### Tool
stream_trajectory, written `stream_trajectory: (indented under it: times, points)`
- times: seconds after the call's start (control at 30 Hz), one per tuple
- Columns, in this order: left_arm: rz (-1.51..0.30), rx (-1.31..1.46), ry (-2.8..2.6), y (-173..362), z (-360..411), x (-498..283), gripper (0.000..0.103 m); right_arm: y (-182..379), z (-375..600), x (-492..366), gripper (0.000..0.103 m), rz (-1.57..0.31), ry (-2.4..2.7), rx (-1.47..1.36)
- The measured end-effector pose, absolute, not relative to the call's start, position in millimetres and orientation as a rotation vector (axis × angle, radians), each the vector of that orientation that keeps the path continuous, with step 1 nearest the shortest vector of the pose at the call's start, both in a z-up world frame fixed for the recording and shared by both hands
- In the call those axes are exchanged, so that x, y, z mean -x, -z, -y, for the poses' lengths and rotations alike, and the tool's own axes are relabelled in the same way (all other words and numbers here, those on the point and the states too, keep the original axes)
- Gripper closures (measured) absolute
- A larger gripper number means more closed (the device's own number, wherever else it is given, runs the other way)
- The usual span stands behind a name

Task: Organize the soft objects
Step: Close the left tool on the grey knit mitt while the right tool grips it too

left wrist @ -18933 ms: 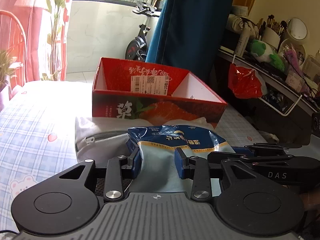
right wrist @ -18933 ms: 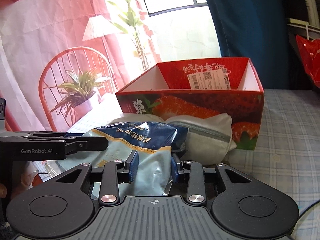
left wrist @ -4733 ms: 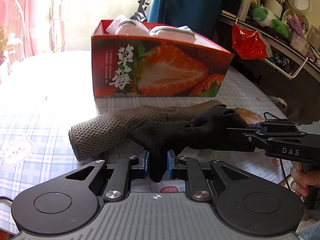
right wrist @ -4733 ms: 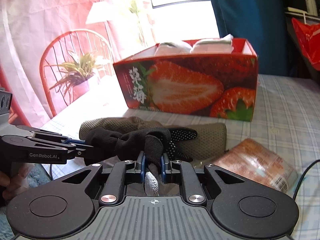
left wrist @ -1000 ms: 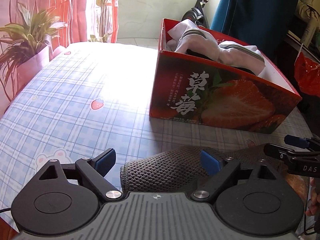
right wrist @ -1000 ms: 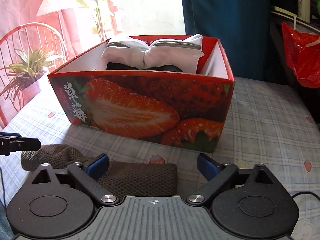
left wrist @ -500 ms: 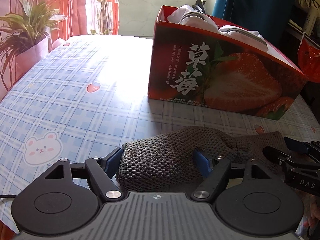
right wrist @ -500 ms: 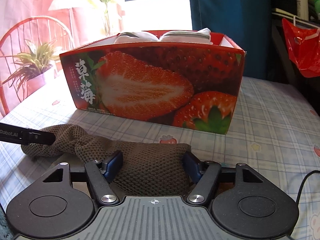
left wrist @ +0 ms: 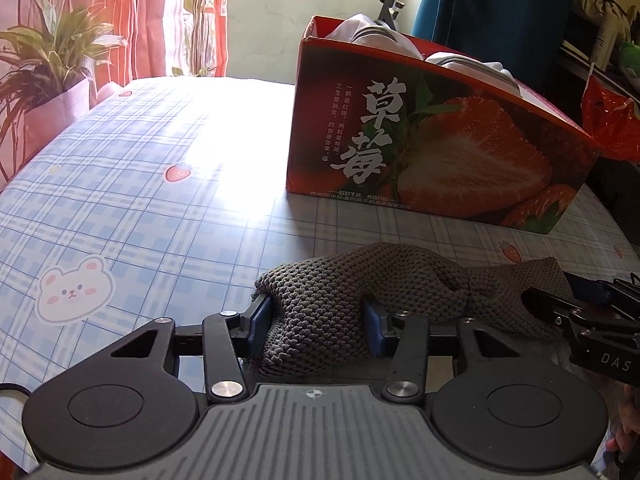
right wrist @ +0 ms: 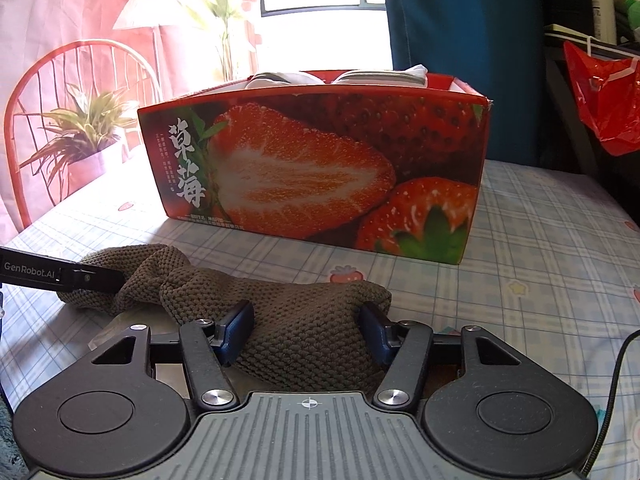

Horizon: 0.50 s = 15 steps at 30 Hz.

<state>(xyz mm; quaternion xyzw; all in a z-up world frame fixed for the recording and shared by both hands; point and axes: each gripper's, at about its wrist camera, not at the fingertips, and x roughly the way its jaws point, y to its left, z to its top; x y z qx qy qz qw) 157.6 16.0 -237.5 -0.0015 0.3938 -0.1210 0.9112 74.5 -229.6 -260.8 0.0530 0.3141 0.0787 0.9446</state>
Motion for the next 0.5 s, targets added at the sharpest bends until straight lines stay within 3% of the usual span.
stream_trajectory:
  times: [0.17, 0.27, 0.5]
  points:
    - [-0.797, 0.001, 0.258, 242, -17, -155, 0.058, 261, 227, -82, 0.048, -0.67, -0.157, -0.109]
    - [-0.794, 0.009, 0.263, 243, -18, -155, 0.06, 260, 226, -86, 0.053, -0.689, -0.164, -0.106]
    - [-0.797, 0.009, 0.29, 242, -18, -154, 0.072, 258, 225, -88, 0.081, -0.708, -0.167, -0.117]
